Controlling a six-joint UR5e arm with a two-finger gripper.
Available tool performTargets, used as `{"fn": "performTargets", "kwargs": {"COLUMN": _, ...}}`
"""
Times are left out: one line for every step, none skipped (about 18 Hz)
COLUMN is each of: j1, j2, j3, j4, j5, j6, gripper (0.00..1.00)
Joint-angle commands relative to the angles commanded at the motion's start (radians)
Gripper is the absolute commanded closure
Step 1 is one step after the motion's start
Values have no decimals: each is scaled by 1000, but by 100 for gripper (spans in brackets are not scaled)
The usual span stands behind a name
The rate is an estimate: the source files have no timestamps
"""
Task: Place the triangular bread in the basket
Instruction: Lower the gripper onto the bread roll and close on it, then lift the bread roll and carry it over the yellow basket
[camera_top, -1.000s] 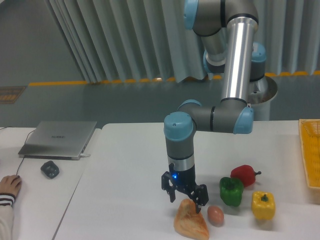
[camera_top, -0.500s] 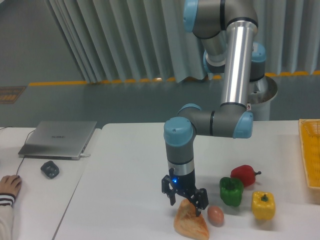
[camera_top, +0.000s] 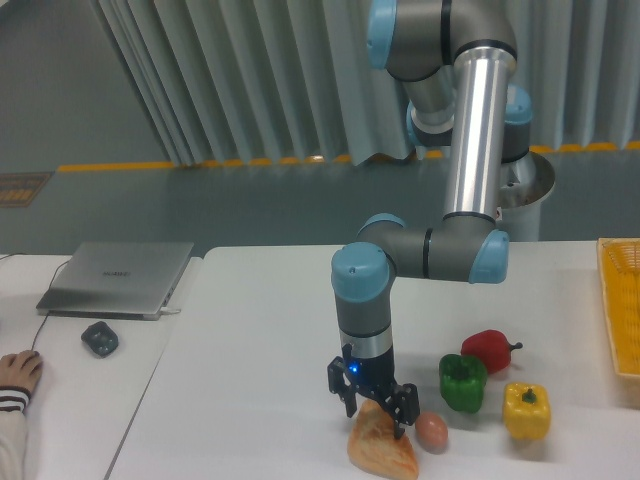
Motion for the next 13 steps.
{"fn": "performTargets", "kwargs": {"j1": 0, "j2": 0, "j3": -2, "j4": 0, "j5": 0, "j6": 0, "gripper": 53}}
{"fn": "performTargets", "kwargs": {"j1": 0, "j2": 2, "j3": 0, "j4": -2, "j5": 0, "j6": -2, "gripper": 66}}
{"fn": "performTargets", "kwargs": {"j1": 0, "j2": 3, "j3": -2, "j4": -2, "j5": -3, "j6": -2, "gripper": 76}}
{"fn": "performTargets", "kwargs": {"j1": 2, "j2": 8, "j3": 0, "j4": -2, "j5": -5, "j6": -2, "gripper": 85}}
{"fn": "performTargets", "kwargs": {"j1": 2, "j2": 14, "j3": 0, "j4": -2, "j5": -5, "j6": 0, "gripper": 85}}
{"fn": "performTargets", "kwargs": {"j1": 5, "j2": 20, "j3": 2, "j4": -2, "j5": -6, "j6": 3, "gripper": 85}}
{"fn": "performTargets", "kwargs": {"j1": 12, "j2": 35, "j3": 3, "j4": -2, "j5": -8, "j6": 3, "gripper": 85}}
{"fn": "performTargets", "kwargs": {"j1": 15, "j2": 52, "j3": 3, "j4": -3, "j5": -24, "j6": 5, "gripper": 85}}
{"fn": "performTargets", "kwargs": {"j1": 26, "j2": 70, "j3": 3, "j4": -3, "j5": -43, "j6": 6, "gripper": 85}}
{"fn": "performTargets", "kwargs": {"j1": 38, "j2": 95, "j3": 3, "j4": -3, "j5": -75, "j6": 11, "gripper": 85}}
{"fn": "performTargets", "kwargs": {"j1": 51, "j2": 115, "j3": 5, "j4": -3, "j5": -90, "j6": 6, "gripper": 85}}
{"fn": "performTargets", "kwargs": {"j1": 60, "j2": 124, "j3": 5, "j4": -5, "j5": -109, "j6": 5, "gripper": 85}}
{"fn": "performTargets", "kwargs": {"j1": 72, "j2": 138, "j3": 5, "j4": -6, "j5": -130, "j6": 5, "gripper": 85}}
